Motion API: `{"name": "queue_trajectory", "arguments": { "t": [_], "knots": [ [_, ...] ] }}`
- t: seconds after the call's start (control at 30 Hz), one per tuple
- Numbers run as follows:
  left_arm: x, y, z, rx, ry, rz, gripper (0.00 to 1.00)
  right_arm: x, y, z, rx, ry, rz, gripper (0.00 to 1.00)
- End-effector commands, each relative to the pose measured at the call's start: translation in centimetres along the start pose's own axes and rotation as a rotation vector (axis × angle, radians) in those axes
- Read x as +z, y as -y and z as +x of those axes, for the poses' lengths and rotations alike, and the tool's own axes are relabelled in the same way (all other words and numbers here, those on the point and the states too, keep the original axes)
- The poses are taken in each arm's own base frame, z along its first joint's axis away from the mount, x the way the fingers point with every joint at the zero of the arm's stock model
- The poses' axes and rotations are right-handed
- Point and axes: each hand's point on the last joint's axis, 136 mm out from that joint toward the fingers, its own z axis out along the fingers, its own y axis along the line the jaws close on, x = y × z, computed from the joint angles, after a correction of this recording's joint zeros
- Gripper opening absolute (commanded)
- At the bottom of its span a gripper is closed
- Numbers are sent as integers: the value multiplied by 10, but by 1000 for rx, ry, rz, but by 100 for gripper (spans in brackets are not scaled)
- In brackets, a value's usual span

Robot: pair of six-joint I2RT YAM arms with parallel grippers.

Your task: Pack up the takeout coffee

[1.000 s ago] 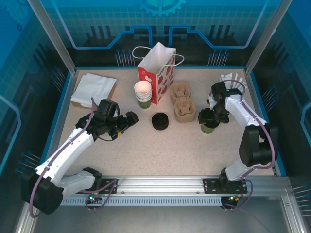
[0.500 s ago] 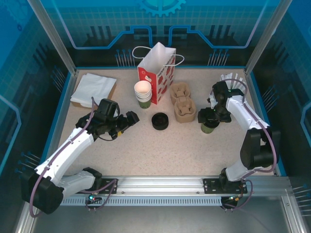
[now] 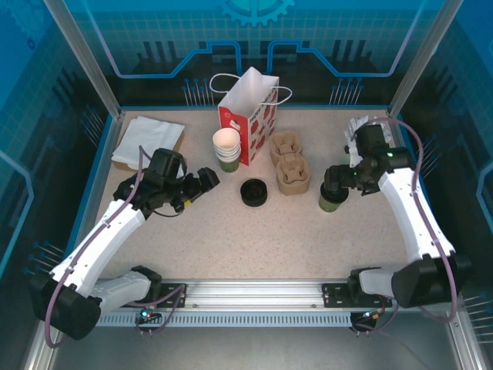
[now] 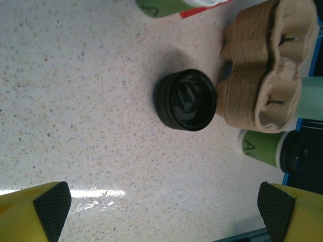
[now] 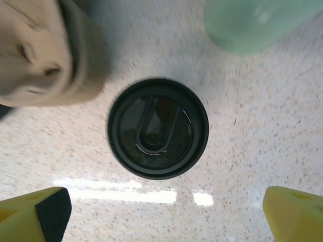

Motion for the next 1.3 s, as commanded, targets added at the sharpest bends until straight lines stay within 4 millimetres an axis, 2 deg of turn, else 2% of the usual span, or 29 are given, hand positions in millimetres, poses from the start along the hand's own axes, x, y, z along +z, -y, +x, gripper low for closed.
{"name": "queue_trajectory", "arguments": {
  "t": [0.0, 0.1, 0.2, 0.33, 0.5, 0.83, 0.97, 1.17, 1.27],
  "knots": [
    [-13, 5, -12, 31, 35, -13, 99, -44, -23, -16, -4, 151, -146, 93],
    [-17, 12, -20, 34, 50, -4, 99, -74, -54, -27, -14, 276, -332, 88],
    [-20, 19, -26, 40, 60, 7, 99, -94, -81, -32, -6, 349, -505, 83],
    [-21, 27, -36, 54, 66, 12, 99, -100, -104, -32, 18, 345, -642, 74],
    [-23, 35, -53, 74, 78, 1, 98, -88, -120, -23, -2, 294, -664, 71],
    [-17, 64, -90, 129, 99, 22, 95, -74, -124, -15, -32, 246, -614, 71],
    [-15, 85, -120, 166, 134, 21, 94, -69, -122, -16, -39, 233, -589, 72],
    [1, 110, -173, 243, 201, -52, 91, -61, -121, -13, -43, 213, -572, 73],
    [23, 116, -196, 272, 204, -96, 89, -57, -119, -10, -49, 203, -554, 73]
  ]
}}
